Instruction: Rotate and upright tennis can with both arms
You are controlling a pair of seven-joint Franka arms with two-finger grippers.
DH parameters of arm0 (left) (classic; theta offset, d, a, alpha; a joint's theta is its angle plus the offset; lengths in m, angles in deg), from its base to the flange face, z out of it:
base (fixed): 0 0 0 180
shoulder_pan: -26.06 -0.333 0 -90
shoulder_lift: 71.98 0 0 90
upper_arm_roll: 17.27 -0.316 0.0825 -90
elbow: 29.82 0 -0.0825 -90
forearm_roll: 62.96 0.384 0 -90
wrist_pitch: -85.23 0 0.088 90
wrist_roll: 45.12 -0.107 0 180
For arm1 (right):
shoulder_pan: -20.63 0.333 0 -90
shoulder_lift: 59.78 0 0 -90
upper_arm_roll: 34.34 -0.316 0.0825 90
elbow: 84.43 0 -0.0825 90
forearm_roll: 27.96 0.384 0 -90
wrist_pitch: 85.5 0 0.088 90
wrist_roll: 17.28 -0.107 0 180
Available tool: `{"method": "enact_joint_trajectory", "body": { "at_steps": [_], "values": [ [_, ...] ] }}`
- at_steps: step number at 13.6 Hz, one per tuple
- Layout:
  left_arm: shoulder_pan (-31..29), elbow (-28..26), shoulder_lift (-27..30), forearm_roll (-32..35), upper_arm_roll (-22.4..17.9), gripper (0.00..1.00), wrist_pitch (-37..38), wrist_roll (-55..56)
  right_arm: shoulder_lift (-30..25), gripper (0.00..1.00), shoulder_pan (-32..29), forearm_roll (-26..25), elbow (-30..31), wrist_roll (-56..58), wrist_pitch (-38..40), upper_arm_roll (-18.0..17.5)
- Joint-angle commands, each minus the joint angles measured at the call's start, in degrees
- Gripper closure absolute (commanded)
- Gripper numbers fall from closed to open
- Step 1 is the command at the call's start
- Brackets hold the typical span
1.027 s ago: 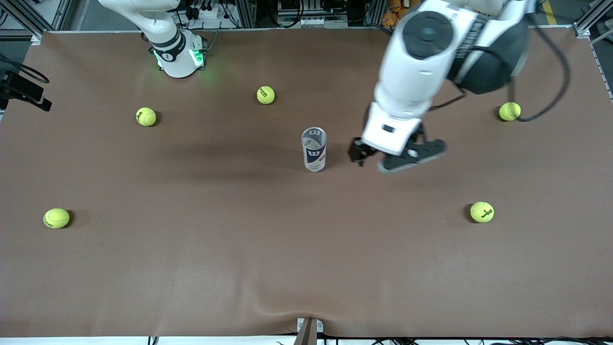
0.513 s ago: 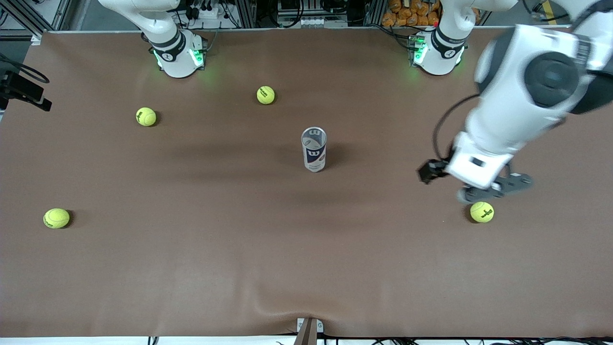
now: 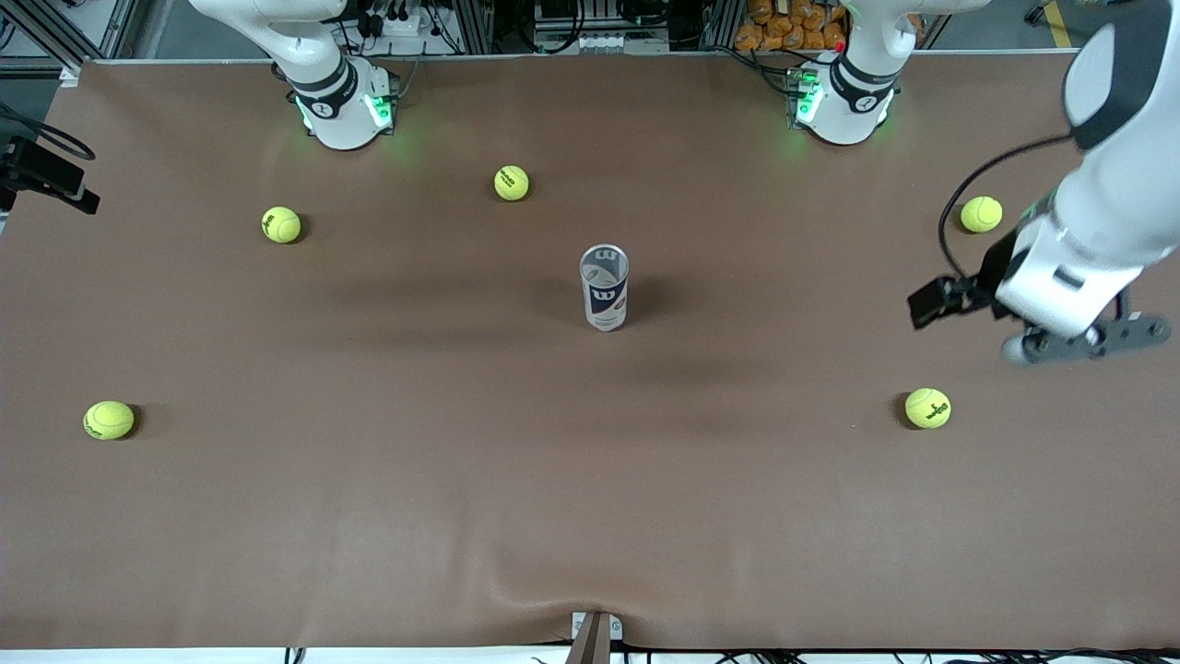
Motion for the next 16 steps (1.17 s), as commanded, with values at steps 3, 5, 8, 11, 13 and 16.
{"method": "enact_joint_trajectory", "body": {
  "at_steps": [3, 5, 8, 11, 13, 16],
  "values": [
    [0.66, -17.70, 19.69, 0.35, 0.95, 0.00, -0.41, -0.61, -0.18, 0.00, -0.79, 0.54, -0.42, -0.97, 0.32, -0.57],
    [0.66, -19.64, 21.98, -1.49, 0.95, 0.00, -0.15, -0.78, -0.18, 0.00, -0.79, 0.54, -0.42, -0.88, 0.32, -0.57],
    [0.66, -17.73, 19.63, -1.33, 0.07, 0.00, -1.64, -3.50, -0.09, 0.00, -0.79, 0.54, -0.33, -0.97, 0.32, -0.57],
    [1.01, -11.67, 15.15, -1.50, -2.73, 0.00, -1.73, -4.56, -0.09, 0.00, -0.79, 0.54, -0.33, -0.97, 0.32, -0.57],
    [1.27, -11.56, 14.87, -1.41, -4.32, 0.00, -1.73, -6.49, -0.09, 0.00, -0.79, 0.54, -0.33, -0.97, 0.32, -0.57],
    [1.19, -11.39, 14.79, -0.63, -4.41, 0.00, -1.38, -8.33, -0.09, 0.00, -0.70, 0.54, -0.33, -0.97, 0.32, -0.57]
  ]
}}
